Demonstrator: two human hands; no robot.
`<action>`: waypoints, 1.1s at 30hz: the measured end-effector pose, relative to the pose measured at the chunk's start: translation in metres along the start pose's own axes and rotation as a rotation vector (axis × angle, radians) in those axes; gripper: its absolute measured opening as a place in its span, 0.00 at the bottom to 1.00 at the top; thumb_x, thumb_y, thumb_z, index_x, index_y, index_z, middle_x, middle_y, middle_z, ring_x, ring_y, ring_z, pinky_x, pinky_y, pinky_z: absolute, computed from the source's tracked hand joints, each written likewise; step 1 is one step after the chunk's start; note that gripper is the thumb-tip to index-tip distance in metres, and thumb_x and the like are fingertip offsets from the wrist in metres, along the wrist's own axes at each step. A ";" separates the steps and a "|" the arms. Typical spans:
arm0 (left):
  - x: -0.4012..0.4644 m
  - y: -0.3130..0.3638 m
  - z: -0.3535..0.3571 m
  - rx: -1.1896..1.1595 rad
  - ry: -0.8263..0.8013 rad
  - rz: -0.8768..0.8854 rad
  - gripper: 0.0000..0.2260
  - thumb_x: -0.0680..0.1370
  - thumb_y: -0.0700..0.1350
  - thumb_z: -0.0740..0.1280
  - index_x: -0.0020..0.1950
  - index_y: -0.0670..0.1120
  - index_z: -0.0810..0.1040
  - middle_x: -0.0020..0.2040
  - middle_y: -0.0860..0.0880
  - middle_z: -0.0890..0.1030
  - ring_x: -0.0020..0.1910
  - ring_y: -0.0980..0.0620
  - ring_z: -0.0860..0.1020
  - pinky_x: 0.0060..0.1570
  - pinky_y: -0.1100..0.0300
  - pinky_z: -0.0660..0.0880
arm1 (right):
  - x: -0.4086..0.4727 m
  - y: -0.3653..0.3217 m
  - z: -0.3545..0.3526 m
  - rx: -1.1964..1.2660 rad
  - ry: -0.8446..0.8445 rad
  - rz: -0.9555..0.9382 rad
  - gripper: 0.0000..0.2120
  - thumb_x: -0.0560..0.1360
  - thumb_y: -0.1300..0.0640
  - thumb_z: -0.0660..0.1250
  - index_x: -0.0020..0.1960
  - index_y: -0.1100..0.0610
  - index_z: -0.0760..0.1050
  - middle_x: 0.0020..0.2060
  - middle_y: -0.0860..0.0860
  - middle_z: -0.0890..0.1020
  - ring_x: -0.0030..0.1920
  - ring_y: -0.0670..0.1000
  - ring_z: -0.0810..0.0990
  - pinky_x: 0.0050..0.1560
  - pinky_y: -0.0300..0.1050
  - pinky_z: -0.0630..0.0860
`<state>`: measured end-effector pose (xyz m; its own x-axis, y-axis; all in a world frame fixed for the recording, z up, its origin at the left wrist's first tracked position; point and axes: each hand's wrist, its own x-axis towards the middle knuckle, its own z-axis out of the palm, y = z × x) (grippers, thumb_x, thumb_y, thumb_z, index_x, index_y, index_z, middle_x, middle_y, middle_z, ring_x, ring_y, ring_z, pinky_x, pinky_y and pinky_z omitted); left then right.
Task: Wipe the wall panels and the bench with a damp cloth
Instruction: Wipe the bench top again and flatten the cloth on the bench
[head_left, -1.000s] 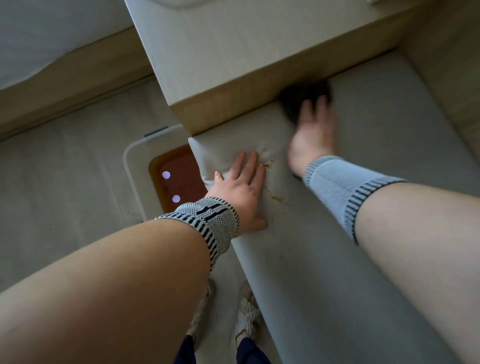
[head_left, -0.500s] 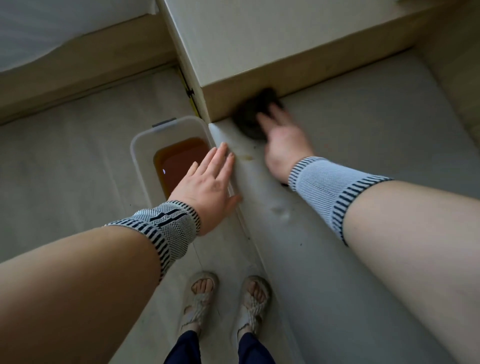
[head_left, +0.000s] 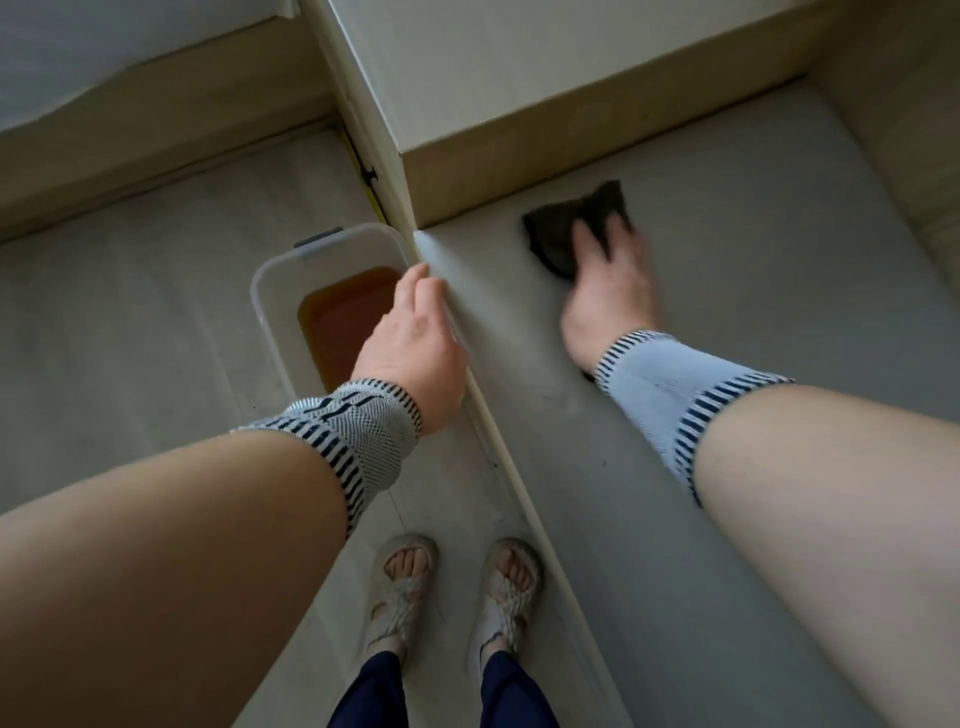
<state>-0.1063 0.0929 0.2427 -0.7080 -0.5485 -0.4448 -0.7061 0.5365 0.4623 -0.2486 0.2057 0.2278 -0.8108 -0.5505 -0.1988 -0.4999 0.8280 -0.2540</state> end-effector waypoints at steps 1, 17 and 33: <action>0.003 -0.002 -0.002 0.006 0.006 -0.029 0.28 0.79 0.39 0.58 0.78 0.48 0.56 0.81 0.54 0.49 0.71 0.42 0.67 0.68 0.50 0.64 | -0.001 -0.020 0.005 0.013 -0.028 -0.063 0.31 0.76 0.62 0.57 0.78 0.51 0.56 0.79 0.54 0.51 0.77 0.58 0.49 0.77 0.47 0.46; -0.003 0.001 0.018 0.402 -0.177 0.119 0.39 0.78 0.33 0.57 0.80 0.46 0.35 0.79 0.50 0.31 0.79 0.50 0.38 0.78 0.49 0.48 | -0.032 0.044 -0.015 -0.180 0.084 0.031 0.23 0.76 0.58 0.59 0.69 0.45 0.71 0.75 0.51 0.63 0.67 0.62 0.64 0.66 0.54 0.62; -0.014 0.084 -0.008 -0.798 -0.352 -0.395 0.09 0.81 0.47 0.66 0.58 0.44 0.79 0.52 0.44 0.82 0.50 0.48 0.82 0.45 0.56 0.81 | -0.069 0.016 -0.041 0.696 -0.113 0.239 0.23 0.71 0.40 0.62 0.30 0.59 0.70 0.27 0.50 0.71 0.36 0.61 0.70 0.40 0.48 0.70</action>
<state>-0.1559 0.1404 0.2938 -0.4763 -0.3024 -0.8256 -0.7688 -0.3124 0.5580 -0.2129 0.2618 0.2761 -0.8183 -0.4022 -0.4106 0.0255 0.6883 -0.7250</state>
